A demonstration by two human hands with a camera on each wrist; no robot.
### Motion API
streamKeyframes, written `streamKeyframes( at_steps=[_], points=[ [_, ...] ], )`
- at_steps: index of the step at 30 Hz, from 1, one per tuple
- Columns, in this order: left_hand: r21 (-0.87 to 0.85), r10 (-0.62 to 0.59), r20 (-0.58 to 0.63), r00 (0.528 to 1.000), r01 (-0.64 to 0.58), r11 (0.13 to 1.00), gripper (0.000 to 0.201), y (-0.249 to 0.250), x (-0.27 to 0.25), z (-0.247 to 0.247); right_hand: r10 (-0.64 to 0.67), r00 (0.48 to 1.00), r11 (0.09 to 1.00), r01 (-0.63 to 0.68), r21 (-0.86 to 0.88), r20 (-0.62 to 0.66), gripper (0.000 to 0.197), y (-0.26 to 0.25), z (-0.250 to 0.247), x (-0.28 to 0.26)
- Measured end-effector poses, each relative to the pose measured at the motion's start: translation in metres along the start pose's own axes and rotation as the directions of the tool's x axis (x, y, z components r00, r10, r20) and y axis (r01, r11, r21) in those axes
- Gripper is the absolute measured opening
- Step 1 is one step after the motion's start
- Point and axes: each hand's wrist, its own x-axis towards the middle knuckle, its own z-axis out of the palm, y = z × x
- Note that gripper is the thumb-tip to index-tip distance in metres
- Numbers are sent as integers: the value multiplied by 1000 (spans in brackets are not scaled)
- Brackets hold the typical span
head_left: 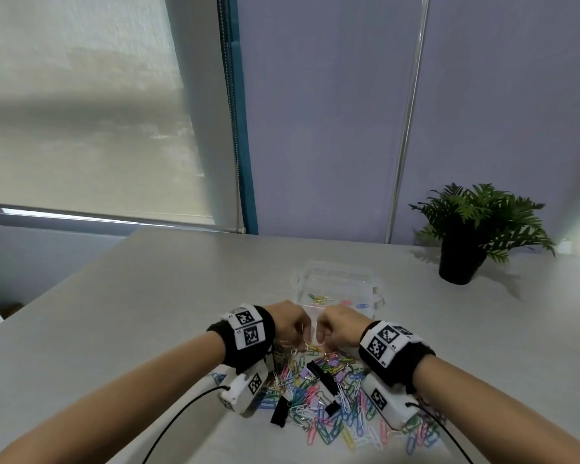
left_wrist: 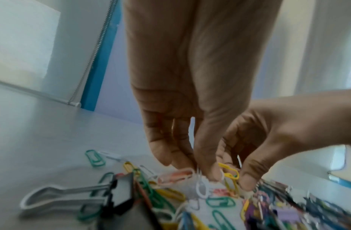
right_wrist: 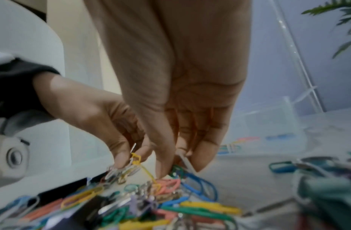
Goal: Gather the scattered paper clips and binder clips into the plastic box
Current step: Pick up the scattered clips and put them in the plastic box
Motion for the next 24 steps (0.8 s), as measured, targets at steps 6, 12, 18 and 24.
streamKeyframes(
  at_steps=[6, 12, 18, 24],
  points=[
    [-262, 9, -71, 997, -27, 965, 15, -10, -3, -19, -22, 996, 959, 46, 279, -90, 17, 14, -24, -10],
    [-461, 64, -110, 992, -108, 881, 21, -12, 0, -41, -2, 993, 865, 60, 499, -116, 18, 32, -45, -20],
    [-491, 54, -248, 967, -173, 854, 11, 1, 24, -68, 57, 978, 794, 77, 604, -199, 19, 47, -60, -26],
    [-410, -33, -281, 959, -89, 908, 16, 10, 58, -64, 131, 937, 772, 108, 627, -324, 15, 51, -78, -19]
  ],
)
